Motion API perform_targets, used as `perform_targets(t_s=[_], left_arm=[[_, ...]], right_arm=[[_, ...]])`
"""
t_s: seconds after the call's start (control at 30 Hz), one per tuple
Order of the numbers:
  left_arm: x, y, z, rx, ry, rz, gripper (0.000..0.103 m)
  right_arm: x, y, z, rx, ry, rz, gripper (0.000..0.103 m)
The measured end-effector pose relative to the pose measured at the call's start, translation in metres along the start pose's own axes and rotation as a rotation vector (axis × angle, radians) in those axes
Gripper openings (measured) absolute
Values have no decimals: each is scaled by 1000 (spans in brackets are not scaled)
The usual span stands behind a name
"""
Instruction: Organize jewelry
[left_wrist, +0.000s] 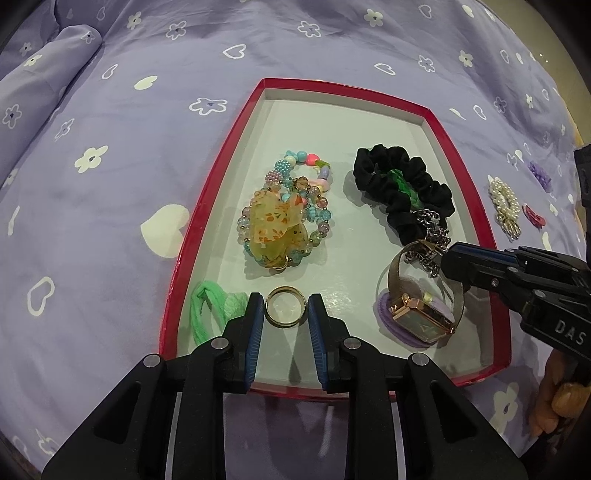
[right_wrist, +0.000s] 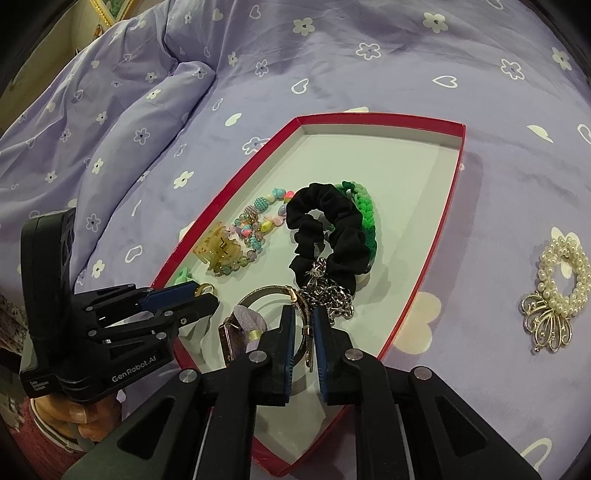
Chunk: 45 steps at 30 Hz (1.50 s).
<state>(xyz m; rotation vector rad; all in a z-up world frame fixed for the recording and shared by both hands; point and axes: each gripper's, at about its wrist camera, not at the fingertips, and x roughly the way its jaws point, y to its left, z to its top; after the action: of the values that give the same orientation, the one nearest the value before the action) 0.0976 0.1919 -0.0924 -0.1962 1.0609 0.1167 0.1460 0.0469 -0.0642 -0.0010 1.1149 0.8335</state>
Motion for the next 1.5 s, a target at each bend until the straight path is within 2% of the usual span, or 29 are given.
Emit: perform_targets(t_s=[0.13,0.3,0.47,0.57,0.67,0.93,1.07,1.2,1.5], left_arm=[[0,0,1,-5,2,5,24],[-9,0,-2,-11,-11,4,30],[-34,-2,-6,-15,-64,34,61],[-50,5,-12,-56,-99,43,69],[-59,12,-18,-111,-114,30,74],[-80,23,-41,-224,-149,-15,82],[-85,24,-55,-264,-145,-48,85],[-92,26,-72,-285,-151,-43,88],[-106,33,-102,-316,-152,-52,94]], right_arm=[[-4,1,0,6,-11,8,31],[-19,1,0,27,-53,18,35],[-39,2,0,42,-114,28,53],[-54,1,-4,66,-173,39,64],[-65,-3,-11,100,-214,44,67],[-72,-6,-36,155,-222,87,77],[-79,-5,-53,201,-268,157,86],[-82,0,-69,209,-294,182,88],[-96,17,-98,145,-331,130,94]])
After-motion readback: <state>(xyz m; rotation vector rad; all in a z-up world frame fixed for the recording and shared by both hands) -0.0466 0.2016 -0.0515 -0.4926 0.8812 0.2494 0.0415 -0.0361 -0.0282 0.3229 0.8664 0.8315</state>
